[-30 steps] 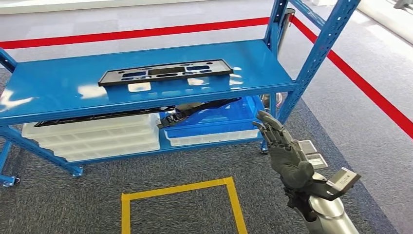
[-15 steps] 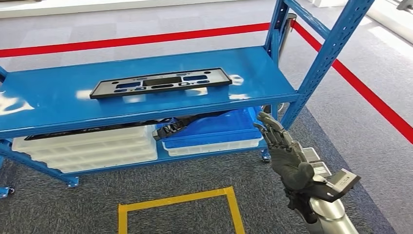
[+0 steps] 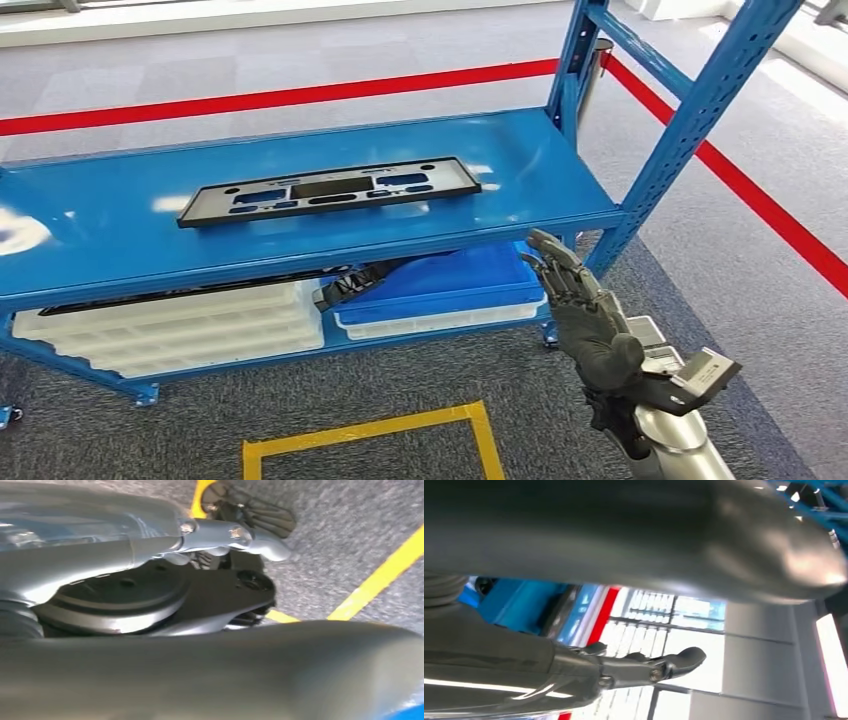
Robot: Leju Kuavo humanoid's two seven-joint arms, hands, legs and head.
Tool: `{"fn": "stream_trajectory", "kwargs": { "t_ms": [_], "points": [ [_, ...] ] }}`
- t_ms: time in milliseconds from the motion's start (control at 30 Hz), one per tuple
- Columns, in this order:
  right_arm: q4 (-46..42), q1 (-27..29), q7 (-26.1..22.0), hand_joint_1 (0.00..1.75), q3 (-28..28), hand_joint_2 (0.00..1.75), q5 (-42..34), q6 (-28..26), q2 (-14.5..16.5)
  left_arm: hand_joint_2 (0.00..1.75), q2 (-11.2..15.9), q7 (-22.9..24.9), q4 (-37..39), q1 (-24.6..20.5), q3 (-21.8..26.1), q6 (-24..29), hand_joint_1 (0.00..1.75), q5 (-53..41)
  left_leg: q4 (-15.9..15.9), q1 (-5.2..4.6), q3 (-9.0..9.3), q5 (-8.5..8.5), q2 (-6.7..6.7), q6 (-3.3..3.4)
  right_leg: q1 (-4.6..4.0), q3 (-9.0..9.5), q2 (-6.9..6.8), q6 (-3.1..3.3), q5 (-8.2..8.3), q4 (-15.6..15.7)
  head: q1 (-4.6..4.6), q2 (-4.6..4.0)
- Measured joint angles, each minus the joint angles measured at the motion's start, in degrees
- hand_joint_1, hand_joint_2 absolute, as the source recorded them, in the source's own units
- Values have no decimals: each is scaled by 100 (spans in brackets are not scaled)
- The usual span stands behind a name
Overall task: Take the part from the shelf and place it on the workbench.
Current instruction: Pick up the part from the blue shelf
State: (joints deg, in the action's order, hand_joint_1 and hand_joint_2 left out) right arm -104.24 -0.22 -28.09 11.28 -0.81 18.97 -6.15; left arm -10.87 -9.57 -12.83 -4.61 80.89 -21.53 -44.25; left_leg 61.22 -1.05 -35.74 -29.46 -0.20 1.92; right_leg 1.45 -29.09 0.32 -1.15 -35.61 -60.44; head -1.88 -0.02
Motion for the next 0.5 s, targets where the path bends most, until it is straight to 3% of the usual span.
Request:
{"fn": "stream_trajectory", "kwargs": {
  "t_ms": [67,100,167,200,233,300,367,500],
  "points": [
    [-11,-10,-4,0,2,0,0,1,-2,0,1,-3,0,-13,0,2,0,-5,-157,46,144,18,12,25,-21,-26,-9,-32,-131,-171,4,0],
    [-13,-9,-5,0,3,0,0,1,-4,0,-1,-2,0,-20,-1,3,0,-9,-209,65,208,13,18,38,-23,-148,-12,-38,-251,-427,7,0],
    [-8,6,-5,0,5,0,0,1,-7,0,-4,2,0,-29,-2,3,0,-16,-234,74,288,-43,17,60,-26,-568,-12,-63,-466,-1097,9,0],
    [-4,18,-5,0,6,0,0,1,-9,0,-5,3,0,-26,-2,4,0,-16,-234,74,327,-81,16,60,-25,-747,-13,-79,-463,-1313,9,0],
    [-3,25,-4,0,7,0,0,1,-9,0,-6,1,0,-19,-2,5,0,-16,-233,76,374,-122,15,52,-24,-840,-14,-92,-345,-1341,9,0],
    [-2,26,-4,0,9,0,1,1,-10,0,-7,-1,0,-10,-2,7,0,-16,-227,85,489,-214,11,9,-18,-728,-21,-109,152,-802,9,0],
    [5,24,-4,0,13,0,2,1,-10,0,-8,-1,0,-16,-2,7,0,-16,-206,75,561,-299,6,-56,-31,-527,-28,-87,460,-233,9,1],
    [4,35,-3,0,10,0,2,-5,-10,0,-6,-1,0,-34,-2,9,0,-17,-196,60,576,-363,4,-115,-41,-461,-10,42,431,-50,9,2]
  ]
}}
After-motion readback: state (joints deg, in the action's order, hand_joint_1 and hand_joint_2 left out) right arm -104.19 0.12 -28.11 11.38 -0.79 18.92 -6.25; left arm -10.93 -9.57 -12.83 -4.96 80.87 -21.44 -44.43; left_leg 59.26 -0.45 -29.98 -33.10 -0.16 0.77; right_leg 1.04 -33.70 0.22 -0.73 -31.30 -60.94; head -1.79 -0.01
